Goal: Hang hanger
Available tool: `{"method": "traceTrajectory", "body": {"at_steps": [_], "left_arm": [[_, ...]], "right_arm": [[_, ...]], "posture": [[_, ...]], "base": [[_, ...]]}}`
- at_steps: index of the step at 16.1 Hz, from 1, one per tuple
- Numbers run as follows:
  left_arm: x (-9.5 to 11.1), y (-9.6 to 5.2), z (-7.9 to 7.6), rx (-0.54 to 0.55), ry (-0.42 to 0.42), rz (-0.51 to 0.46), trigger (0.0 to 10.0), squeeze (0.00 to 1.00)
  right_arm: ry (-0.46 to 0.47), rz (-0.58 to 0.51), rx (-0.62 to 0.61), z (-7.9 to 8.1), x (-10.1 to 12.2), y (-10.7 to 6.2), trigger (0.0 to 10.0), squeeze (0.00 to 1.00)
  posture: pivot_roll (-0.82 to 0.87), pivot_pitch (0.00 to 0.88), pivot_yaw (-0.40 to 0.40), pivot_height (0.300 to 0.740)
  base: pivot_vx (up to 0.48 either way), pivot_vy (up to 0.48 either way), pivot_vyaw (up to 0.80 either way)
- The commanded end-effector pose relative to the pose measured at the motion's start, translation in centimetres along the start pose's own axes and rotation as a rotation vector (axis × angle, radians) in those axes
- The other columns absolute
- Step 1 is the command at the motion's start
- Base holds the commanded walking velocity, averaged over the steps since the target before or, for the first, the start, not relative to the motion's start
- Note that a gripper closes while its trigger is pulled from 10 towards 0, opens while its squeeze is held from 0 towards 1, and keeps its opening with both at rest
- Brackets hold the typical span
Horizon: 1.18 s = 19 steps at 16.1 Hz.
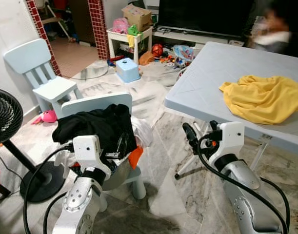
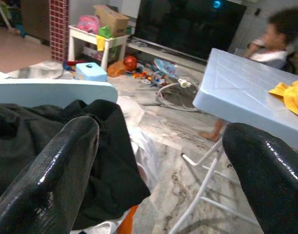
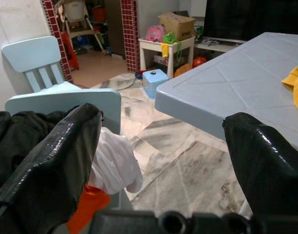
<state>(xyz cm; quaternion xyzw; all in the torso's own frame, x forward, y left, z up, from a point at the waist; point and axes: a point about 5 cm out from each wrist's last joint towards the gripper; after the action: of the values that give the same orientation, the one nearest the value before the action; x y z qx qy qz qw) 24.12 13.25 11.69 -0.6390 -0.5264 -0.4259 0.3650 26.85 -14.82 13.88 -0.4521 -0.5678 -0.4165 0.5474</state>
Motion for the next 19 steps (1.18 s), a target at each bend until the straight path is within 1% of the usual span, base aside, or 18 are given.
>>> {"method": "traceTrajectory", "body": {"at_steps": [1, 11, 19], "left_arm": [[-0.11, 0.2, -0.34, -0.017, -0.003, 0.012, 10.0, 0.0], [-0.4, 0.18, -0.54, -0.021, -0.008, 0.03, 10.0, 0.0], [-0.51, 0.17, -0.41, -0.016, -0.008, 0.044, 10.0, 0.0]], "right_arm": [[-0.006, 0.007, 0.005, 0.07, -0.28, 0.02, 10.0, 0.0], [-0.018, 0.014, 0.024, 0.36, -0.57, -0.14, 10.0, 0.0], [-0.023, 0.013, 0.025, 0.52, -0.59, -0.29, 10.0, 0.0]], "posture": [[-0.05, 0.0, -0.013, 0.74], [-0.05, 0.0, -0.015, 0.74], [-0.06, 0.0, -0.009, 0.74]], "base": [[0.244, 0.0, 0.0], [0.258, 0.0, 0.0], [0.283, 0.0, 0.0]]}}
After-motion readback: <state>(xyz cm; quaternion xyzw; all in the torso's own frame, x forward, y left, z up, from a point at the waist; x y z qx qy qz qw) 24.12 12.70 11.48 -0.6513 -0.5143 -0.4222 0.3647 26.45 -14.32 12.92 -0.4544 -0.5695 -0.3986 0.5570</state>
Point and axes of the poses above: a point about 5 cm out from each wrist's last joint towards the gripper, its own y axis pointing out of the wrist towards the gripper, its own x axis along the axis of the wrist's last joint, z = x × y, and after that the axes turned 8 degrees about -y, right-handed
